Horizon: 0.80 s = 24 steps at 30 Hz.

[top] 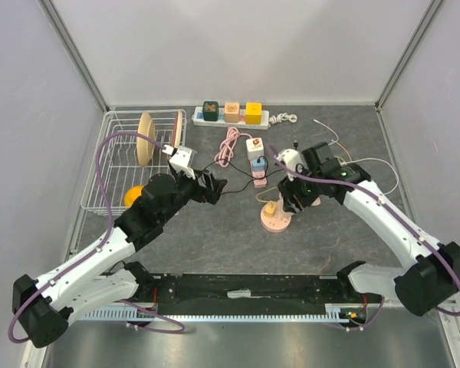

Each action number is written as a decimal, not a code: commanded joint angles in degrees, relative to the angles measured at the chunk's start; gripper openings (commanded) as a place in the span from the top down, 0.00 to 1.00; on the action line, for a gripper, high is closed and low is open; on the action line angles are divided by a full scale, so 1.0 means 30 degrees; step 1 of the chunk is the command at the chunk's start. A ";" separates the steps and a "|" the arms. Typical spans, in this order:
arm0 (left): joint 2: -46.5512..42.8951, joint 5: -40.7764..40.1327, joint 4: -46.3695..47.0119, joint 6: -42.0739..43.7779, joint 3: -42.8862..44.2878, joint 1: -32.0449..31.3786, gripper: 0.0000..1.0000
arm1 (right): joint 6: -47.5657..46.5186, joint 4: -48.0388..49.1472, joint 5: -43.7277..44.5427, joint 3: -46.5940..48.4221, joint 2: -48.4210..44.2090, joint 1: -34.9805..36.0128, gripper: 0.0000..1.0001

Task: Insert the plug
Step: Insert the plug into the socket.

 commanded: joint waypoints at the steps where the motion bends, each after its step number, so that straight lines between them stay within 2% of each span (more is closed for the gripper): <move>1: -0.0273 -0.0822 -0.1063 0.4281 0.0711 0.0163 0.08 | -0.3515 -0.1521 0.1320 0.1407 0.1288 0.1693 1.00; 5: -0.0332 -0.2167 -0.1063 0.5981 0.0302 0.0193 0.07 | -0.4627 -0.2196 0.2434 0.2023 0.2284 0.2516 1.00; 12: -0.1238 -0.4425 -0.0918 0.8178 -0.0518 0.0280 0.05 | -0.5332 -0.2022 0.2203 0.2317 0.3135 0.2663 1.00; 24: -0.1416 -0.6946 -0.0712 0.9528 -0.0812 0.0368 0.05 | -0.5919 -0.1289 0.2553 0.1146 0.4015 0.2664 1.00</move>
